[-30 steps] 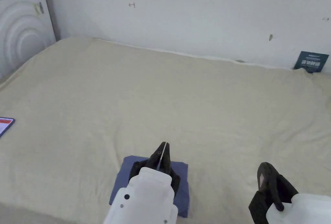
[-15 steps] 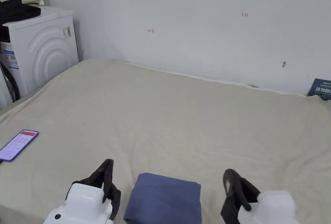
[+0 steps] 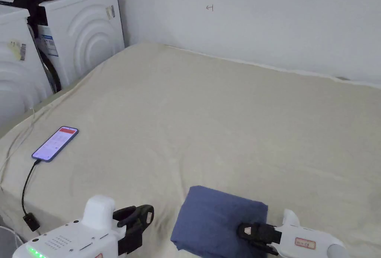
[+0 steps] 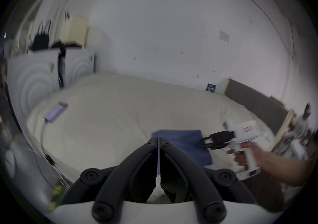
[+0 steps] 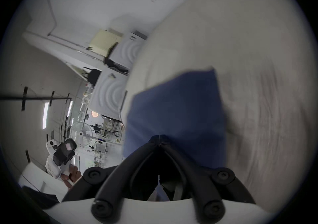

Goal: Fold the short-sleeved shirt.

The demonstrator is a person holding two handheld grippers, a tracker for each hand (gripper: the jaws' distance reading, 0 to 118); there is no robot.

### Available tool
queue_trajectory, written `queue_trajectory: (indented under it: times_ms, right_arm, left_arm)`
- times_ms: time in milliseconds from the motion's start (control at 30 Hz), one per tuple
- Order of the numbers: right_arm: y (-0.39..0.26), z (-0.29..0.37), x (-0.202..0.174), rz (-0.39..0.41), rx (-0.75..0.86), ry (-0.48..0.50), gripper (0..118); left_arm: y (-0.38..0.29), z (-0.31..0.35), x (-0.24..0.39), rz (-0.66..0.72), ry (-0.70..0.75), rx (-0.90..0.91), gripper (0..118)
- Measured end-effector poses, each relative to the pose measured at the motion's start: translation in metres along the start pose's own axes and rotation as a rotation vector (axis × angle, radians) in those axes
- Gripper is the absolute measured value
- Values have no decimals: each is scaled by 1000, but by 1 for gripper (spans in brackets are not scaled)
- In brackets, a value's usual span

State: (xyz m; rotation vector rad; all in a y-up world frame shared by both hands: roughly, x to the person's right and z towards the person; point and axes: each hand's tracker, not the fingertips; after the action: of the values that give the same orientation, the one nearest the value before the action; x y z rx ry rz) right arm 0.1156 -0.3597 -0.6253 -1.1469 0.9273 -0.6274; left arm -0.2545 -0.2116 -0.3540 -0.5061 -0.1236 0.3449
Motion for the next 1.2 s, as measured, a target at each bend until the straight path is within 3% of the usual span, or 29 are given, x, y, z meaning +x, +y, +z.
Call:
queue_trajectory:
  times_ms: [33,67,100,133,167,233,333,433,567,633,700,733,767,833,900,1000,1100,1200]
  right_arm:
    - [-2,-2,5,-31,-10,23,0]
    - [-3,-3,9,-57,-10,41,0]
    - [-3,-3,11,-53,2,41,0]
    - [-4,-2,12,-56,5,40,0]
    - [-5,-1,14,-71,11,43,0]
    - [-6,0,13,-89,18,36,0]
    - [-11,3,7,-49,32,12,0]
    - [-11,2,10,-54,37,7,0]
    - [-14,2,7,-31,44,-7,0]
    - [-16,3,6,-6,49,-21,0]
    - [-17,3,4,-3,55,-30,0]
    - [-18,3,3,-7,57,-34,0]
    - [-20,6,2,-14,65,-45,0]
    - [-23,11,-2,-16,78,-36,0]
    - [-29,24,-15,34,130,-40,0]
    - [-34,46,-33,48,210,30,0]
    - [-36,64,-47,52,232,33,0]
    - [-36,82,-60,103,246,-17,0]
  left_arm:
    - [-1,-7,-5,-2,-13,-27,19]
    - [-1,-15,-9,8,-1,-55,43]
    - [0,-25,-12,28,0,-97,88]
    - [1,-36,-15,46,-11,-131,112]
    - [2,-50,-19,61,-34,-176,118]
    - [3,-76,-21,81,-22,-212,118]
    - [4,-125,-27,115,20,-312,118]
    - [-1,-172,-35,147,-45,-359,118]
    - [-13,-210,-27,185,-12,-444,117]
    - [-17,-209,-9,160,-22,-438,95]
    - [-17,-204,7,118,-13,-427,37]
    - [-17,-203,9,117,-6,-433,34]
    - [-16,-201,13,139,-43,-423,34]
    - [-9,-190,24,28,19,-403,32]
    - [6,-175,34,-57,24,-347,32]
    - [43,-156,37,-176,71,-363,32]
    - [85,-137,11,-289,83,-363,32]
    - [125,-131,-40,-336,185,-407,32]
